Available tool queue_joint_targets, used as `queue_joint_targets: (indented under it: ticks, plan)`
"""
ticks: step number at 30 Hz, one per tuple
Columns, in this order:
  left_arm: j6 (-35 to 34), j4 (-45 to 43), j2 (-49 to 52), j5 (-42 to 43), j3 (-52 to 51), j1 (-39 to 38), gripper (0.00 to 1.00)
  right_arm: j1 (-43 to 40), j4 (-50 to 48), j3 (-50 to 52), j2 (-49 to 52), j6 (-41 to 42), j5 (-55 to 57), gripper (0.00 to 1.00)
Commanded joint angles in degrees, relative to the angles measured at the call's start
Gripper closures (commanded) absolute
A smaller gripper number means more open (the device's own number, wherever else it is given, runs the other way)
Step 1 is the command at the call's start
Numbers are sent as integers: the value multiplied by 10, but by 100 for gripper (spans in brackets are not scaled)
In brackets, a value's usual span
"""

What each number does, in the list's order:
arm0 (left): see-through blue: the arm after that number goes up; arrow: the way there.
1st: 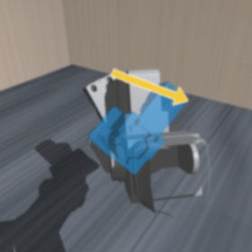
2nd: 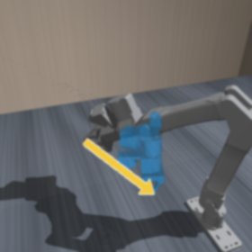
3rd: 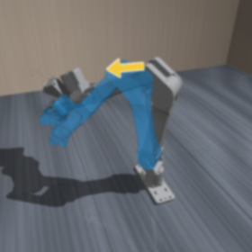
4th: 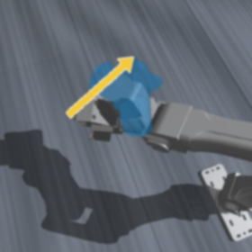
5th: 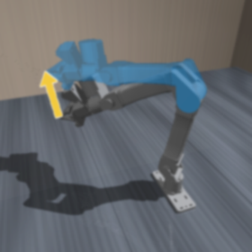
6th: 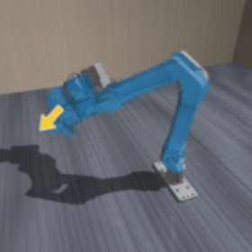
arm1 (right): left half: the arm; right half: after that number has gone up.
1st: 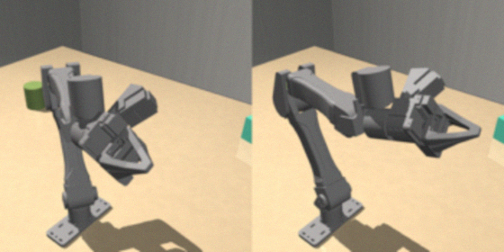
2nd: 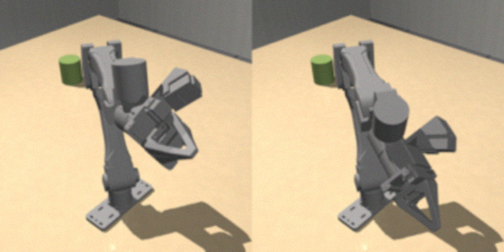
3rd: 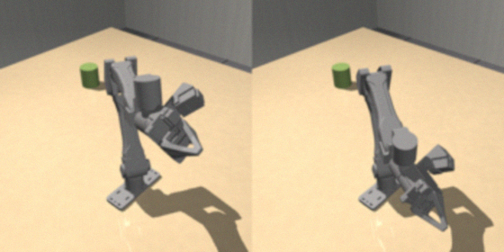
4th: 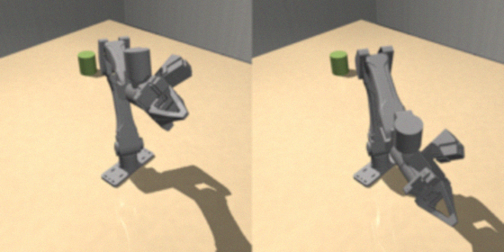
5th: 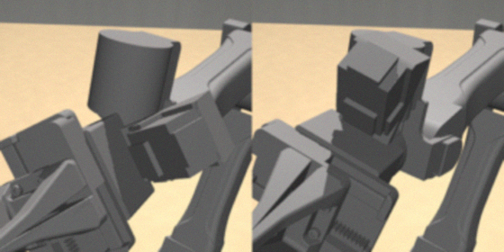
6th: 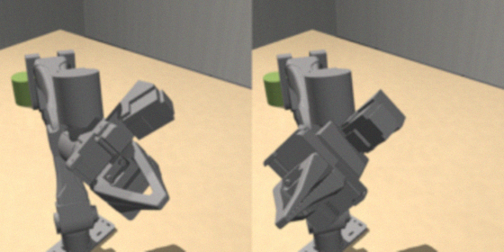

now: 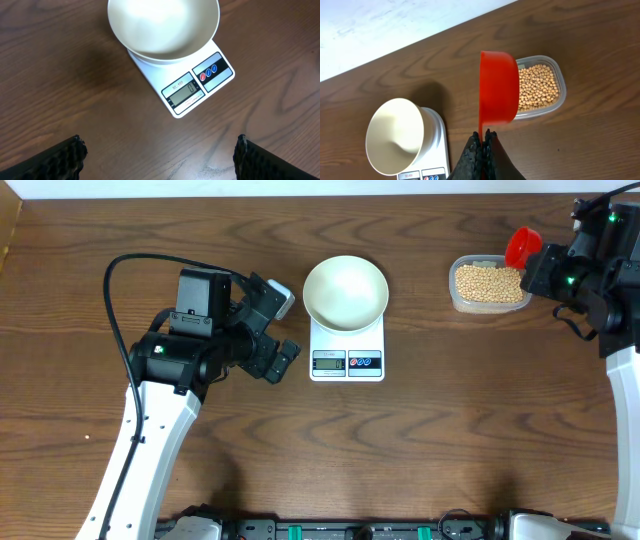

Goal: Scoop item into bowl and weigh 50g on scale
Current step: 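Move the red scoop over the bean tub with the right gripper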

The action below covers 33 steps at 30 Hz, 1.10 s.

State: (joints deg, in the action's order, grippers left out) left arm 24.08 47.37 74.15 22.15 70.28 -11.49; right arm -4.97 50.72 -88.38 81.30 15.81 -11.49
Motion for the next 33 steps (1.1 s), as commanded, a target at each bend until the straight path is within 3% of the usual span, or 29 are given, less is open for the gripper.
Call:
queue_joint_targets:
  ticks: [1,33]
  plan:
    - [8,2,0,-3,8,-1,4,-2,-1,-14,-4,-9,5,99]
    - [7,2,0,-3,8,-1,4,-2,34,-14,-4,-15,11,99]
